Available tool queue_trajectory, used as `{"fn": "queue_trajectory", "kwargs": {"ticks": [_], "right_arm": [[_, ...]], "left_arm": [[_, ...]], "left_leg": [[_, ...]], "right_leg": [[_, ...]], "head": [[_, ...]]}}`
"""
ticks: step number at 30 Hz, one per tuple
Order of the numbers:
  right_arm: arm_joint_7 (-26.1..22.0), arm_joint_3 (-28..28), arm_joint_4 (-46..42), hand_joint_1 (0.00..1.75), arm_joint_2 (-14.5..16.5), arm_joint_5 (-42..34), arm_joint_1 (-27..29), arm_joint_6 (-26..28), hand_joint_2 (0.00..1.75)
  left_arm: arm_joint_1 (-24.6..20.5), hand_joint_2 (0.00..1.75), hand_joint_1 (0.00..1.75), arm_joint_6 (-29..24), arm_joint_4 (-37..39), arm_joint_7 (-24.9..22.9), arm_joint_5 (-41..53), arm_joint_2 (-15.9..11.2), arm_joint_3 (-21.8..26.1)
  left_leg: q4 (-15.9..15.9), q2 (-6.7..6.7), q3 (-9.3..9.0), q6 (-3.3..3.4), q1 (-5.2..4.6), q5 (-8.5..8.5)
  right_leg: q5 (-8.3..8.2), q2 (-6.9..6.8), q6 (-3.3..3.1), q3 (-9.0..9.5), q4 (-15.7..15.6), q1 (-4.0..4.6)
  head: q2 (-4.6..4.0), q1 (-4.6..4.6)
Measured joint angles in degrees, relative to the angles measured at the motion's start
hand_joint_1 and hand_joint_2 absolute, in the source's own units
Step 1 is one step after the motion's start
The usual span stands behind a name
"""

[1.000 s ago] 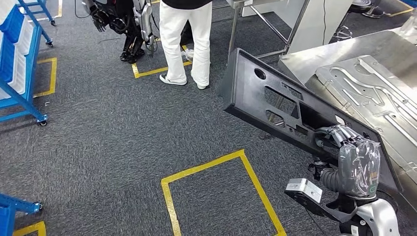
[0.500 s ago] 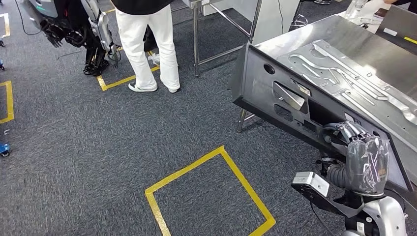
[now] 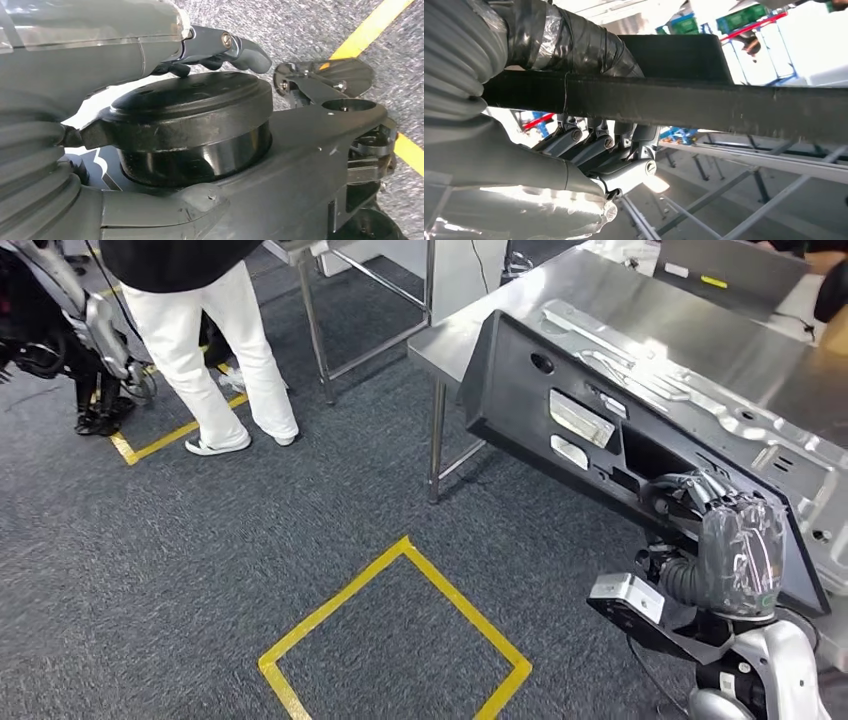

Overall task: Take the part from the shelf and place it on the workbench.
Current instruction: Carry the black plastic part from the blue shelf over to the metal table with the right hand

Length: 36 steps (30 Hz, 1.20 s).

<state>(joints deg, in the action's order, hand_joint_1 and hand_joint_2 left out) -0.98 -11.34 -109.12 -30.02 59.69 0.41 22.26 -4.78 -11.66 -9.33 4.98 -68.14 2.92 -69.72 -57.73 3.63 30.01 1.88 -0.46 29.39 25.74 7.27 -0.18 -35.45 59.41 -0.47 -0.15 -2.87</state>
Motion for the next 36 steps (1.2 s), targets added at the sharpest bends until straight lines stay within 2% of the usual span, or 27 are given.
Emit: {"fn": "queue_trajectory", "kwargs": {"ticks": [1, 3, 5, 6, 7, 8, 9, 10, 11, 13, 14, 16, 18, 20, 21, 22, 23, 24, 25, 27, 29, 30, 31, 32, 33, 35, 36], "right_arm": [[0.0, 0.0, 0.1, 1.75, 0.0, 0.0, 0.0, -0.1, 1.75], [-0.1, 0.0, 0.2, 1.75, 0.0, -0.1, -0.4, -0.3, 1.75], [-0.2, -0.2, 0.4, 1.75, 0.1, -0.1, -1.1, -0.5, 1.75], [-0.2, -0.3, 0.6, 1.75, 0.2, -0.1, -1.3, -0.6, 1.75], [-0.3, -0.5, 0.7, 1.75, 0.3, -0.1, -1.4, -0.7, 1.75], [-0.3, -0.6, 0.9, 1.75, 0.4, -0.1, -1.5, -0.7, 1.75], [-0.3, -0.8, 1.1, 1.75, 0.4, -0.1, -1.6, -0.8, 1.75], [-0.3, -1.0, 1.2, 1.75, 0.4, 0.0, -1.7, -0.9, 1.75], [-0.3, -1.1, 1.3, 1.75, 0.5, 0.0, -2.0, -0.9, 1.75], [-0.3, -1.4, 1.5, 1.75, 0.6, 0.1, -2.6, -1.2, 1.75], [-0.3, -1.6, 1.7, 1.75, 0.7, 0.2, -2.8, -1.3, 1.75], [-0.4, -1.9, 2.0, 1.75, 0.7, 0.3, -3.1, -1.6, 1.75], [-0.4, -2.1, 2.2, 1.75, 0.8, 0.3, -3.5, -1.7, 1.75], [-0.4, -2.3, 2.4, 1.75, 0.9, 0.4, -4.1, -1.9, 1.75], [-0.4, -2.5, 2.6, 1.75, 1.0, 0.5, -4.4, -2.1, 1.75], [-0.2, -2.7, 2.7, 1.75, 1.1, 0.7, -4.6, -2.3, 1.75], [0.0, -2.9, 3.0, 1.75, 1.2, 1.0, -4.8, -2.6, 1.75], [0.3, -3.0, 3.2, 1.75, 1.3, 1.4, -5.0, -2.9, 1.75], [0.7, -3.2, 3.4, 1.75, 1.4, 1.8, -5.2, -3.2, 1.75], [1.4, -3.4, 3.8, 1.75, 1.8, 2.6, -5.8, -3.6, 1.75], [1.9, -3.6, 4.1, 1.75, 2.1, 3.0, -6.3, -3.9, 1.75], [2.0, -3.7, 4.2, 1.75, 2.2, 3.1, -6.4, -3.9, 1.75], [2.0, -3.8, 4.3, 1.75, 2.3, 3.2, -6.5, -3.9, 1.75], [2.1, -3.8, 4.4, 1.75, 2.3, 3.3, -6.5, -4.0, 1.75], [2.3, -3.9, 4.5, 1.75, 2.3, 3.5, -6.7, -4.0, 1.75], [2.9, -4.1, 4.8, 1.75, 2.4, 4.1, -7.2, -4.4, 1.75], [3.2, -4.2, 4.9, 1.75, 2.4, 4.4, -7.5, -4.6, 1.75]], "left_arm": [[-0.1, 1.75, 0.0, 0.1, 0.0, -0.2, 0.0, 0.1, 0.0], [-0.1, 1.75, 0.0, 0.3, 0.1, -0.5, 0.0, 0.2, 0.0], [0.0, 1.75, 0.0, 0.4, 0.1, -0.7, 0.0, 0.2, 0.0], [0.0, 1.75, 0.0, 0.4, 0.2, -0.8, 0.0, 0.2, 0.0], [0.0, 1.75, 0.0, 0.4, 0.2, -0.8, 0.0, 0.2, 0.0], [0.0, 1.75, 0.0, 0.4, 0.3, -0.9, 0.0, 0.2, 0.0], [0.0, 1.75, 0.0, 0.4, 0.4, -0.9, 0.0, 0.2, 0.0], [0.1, 1.75, 0.0, 0.5, 0.4, -0.9, 0.0, 0.2, 0.0], [0.1, 1.75, 0.0, 0.5, 0.5, -1.0, 0.1, 0.2, 0.0], [0.2, 1.75, 0.0, 0.5, 0.6, -1.1, 0.1, 0.1, 0.0], [0.2, 1.75, 0.0, 0.6, 0.6, -1.1, 0.1, 0.1, 0.0], [0.2, 1.75, 0.0, 0.6, 0.7, -1.1, 0.1, 0.1, 0.0], [0.2, 1.75, 0.0, 0.7, 0.7, -1.1, 0.2, 0.1, 0.0], [-0.1, 1.75, 0.0, 0.8, 0.7, -1.0, 0.3, 0.1, 0.0], [-0.3, 1.75, 0.0, 0.9, 0.7, -1.0, 0.3, 0.1, 0.0], [-0.5, 1.75, 0.0, 1.0, 0.7, -0.9, 0.3, 0.1, 0.1], [-0.7, 1.75, 0.0, 1.0, 0.7, -0.9, 0.2, 0.1, 0.1], [-0.8, 1.75, 0.0, 1.1, 0.7, -0.9, 0.2, 0.1, 0.1], [-0.7, 1.75, 0.0, 1.2, 0.7, -1.0, 0.2, 0.1, 0.1], [-0.5, 1.75, 0.0, 1.3, 0.7, -1.0, 0.2, 0.1, 0.1], [-0.4, 1.75, 0.0, 1.4, 0.7, -1.0, 0.1, 0.1, 0.1], [-0.4, 1.75, 0.0, 1.4, 0.7, -1.0, 0.1, 0.1, 0.1], [-0.4, 1.75, 0.0, 1.5, 0.7, -1.1, 0.1, 0.2, 0.1], [-0.4, 1.75, 0.0, 1.5, 0.8, -1.1, 0.1, 0.3, 0.1], [-0.4, 1.75, 0.0, 1.5, 0.8, -1.1, 0.1, 0.3, 0.1], [-0.3, 1.75, 0.0, 1.5, 0.8, -1.1, 0.1, 0.4, 0.1], [-0.3, 1.75, 0.0, 1.5, 0.8, -1.1, 0.0, 0.4, 0.1]], "left_leg": [[0.2, -0.65, -0.17, 0.3, 0.05, -0.21], [1.0, -2.05, -0.56, 0.92, 0.3, -0.63], [1.2, -3.49, -0.73, 1.24, 0.37, -0.69], [1.2, -4.21, -0.76, 1.3, 0.36, -0.6], [1.2, -4.91, -0.83, 1.28, 0.36, -0.46], [1.2, -5.61, -0.98, 1.22, 0.38, -0.27], [1.1, -6.29, -1.23, 1.07, 0.43, -0.02], [1.1, -6.94, -1.61, 0.85, 0.47, 0.32], [1.1, -7.55, -1.94, 0.59, 0.41, 0.66], [1.0, -8.71, -2.41, -0.06, 0.07, 1.36], [1.1, -9.33, -2.54, -0.34, -0.12, 1.61], [1.2, -10.49, -3.09, -0.91, -0.24, 2.17], [-0.7, -8.82, -2.73, -1.43, -0.08, 3.79], [-7.1, -5.65, 0.14, -1.65, 0.05, 7.0], [-11.1, -4.81, 2.15, -1.64, 0.01, 8.55], [-14.3, -4.35, 3.8, -1.6, -0.06, 9.34], [-15.7, -4.11, 4.67, -1.49, -0.14, 9.01], [-15.0, -3.91, 4.61, -1.29, -0.18, 7.51], [-12.2, -3.53, 3.71, -1.02, -0.2, 5.11], [-5.0, -1.0, 1.52, -0.4, -0.11, 0.85], [-1.1, 1.16, 0.43, 0.02, -0.04, -0.11], [-0.6, 1.27, 0.23, 0.18, -0.05, 0.05], [-0.1, 0.67, -0.03, 0.42, 0.03, 0.05], [0.4, 0.12, -0.28, 0.71, 0.15, -0.23], [0.9, -0.52, -0.58, 1.02, 0.3, -0.52], [1.4, -1.71, -0.92, 1.43, 0.44, -0.82], [1.5, -2.23, -0.93, 1.53, 0.43, -0.8]], "right_leg": [[-0.03, 0.11, 0.29, -0.14, 0.0, -0.06], [1.35, -2.27, 0.81, -1.2, 2.1, 0.15], [4.47, -5.7, 1.32, -4.23, 8.3, -0.01], [5.75, -6.46, 1.6, -6.05, 11.8, -0.26], [6.23, -6.86, 1.85, -7.36, 14.2, -0.53], [5.63, -7.12, 2.08, -7.72, 14.8, -0.78], [4.01, -7.47, 2.26, -6.92, 13.0, -0.99], [1.83, -8.37, 2.37, -5.06, 9.3, -1.12], [0.35, -9.89, 2.4, -3.06, 5.6, -0.97], [-0.75, -12.19, 1.9, -0.64, 0.6, -0.35], [-0.33, -12.39, 1.55, -0.55, 0.3, -0.01], [-0.21, -10.94, 0.83, -0.64, 0.2, -0.01], [-0.18, -9.44, 0.08, -0.44, -0.1, -0.3], [-0.15, -8.14, -0.56, -0.26, -0.2, -0.39], [-0.11, -7.47, -0.77, -0.21, -0.2, -0.31], [-0.05, -6.7, -0.88, -0.1, -0.1, -0.23], [0.01, -5.86, -0.95, 0.06, -0.1, -0.15], [0.07, -4.98, -0.97, 0.23, -0.1, -0.1], [0.13, -4.1, -0.96, 0.4, 0.0, -0.06], [0.13, -2.49, -0.79, 0.35, 0.2, -0.03], [-0.13, -1.09, -0.22, -0.31, 0.3, -0.24], [-0.38, -0.37, 0.25, -0.62, 0.2, -0.39], [-0.59, 0.19, 0.68, -0.78, 0.0, -0.45], [-0.56, -0.23, 1.04, -0.86, 0.1, -0.37], [0.04, -1.5, 1.36, -1.25, 0.9, -0.24], [2.91, -5.16, 1.9, -3.54, 5.9, -0.22], [4.61, -6.3, 2.21, -5.3, 9.6, -0.41]], "head": [[0.0, -0.01], [0.0, 0.16], [0.0, 0.33], [0.0, 0.33], [0.0, 0.33], [0.0, 0.34], [0.0, 0.34], [0.0, 0.34], [0.0, 0.36], [0.0, 0.33], [0.0, 0.31], [0.0, 0.29], [0.0, 0.29], [0.0, 0.28], [0.0, 0.26], [0.0, 0.27], [0.0, 0.27], [0.0, 0.27], [0.0, 0.28], [0.0, 0.29], [0.0, 0.29], [0.0, 0.28], [0.0, 0.28], [0.0, 0.32], [0.0, 0.45], [0.0, 0.72], [0.0, 0.81]]}}
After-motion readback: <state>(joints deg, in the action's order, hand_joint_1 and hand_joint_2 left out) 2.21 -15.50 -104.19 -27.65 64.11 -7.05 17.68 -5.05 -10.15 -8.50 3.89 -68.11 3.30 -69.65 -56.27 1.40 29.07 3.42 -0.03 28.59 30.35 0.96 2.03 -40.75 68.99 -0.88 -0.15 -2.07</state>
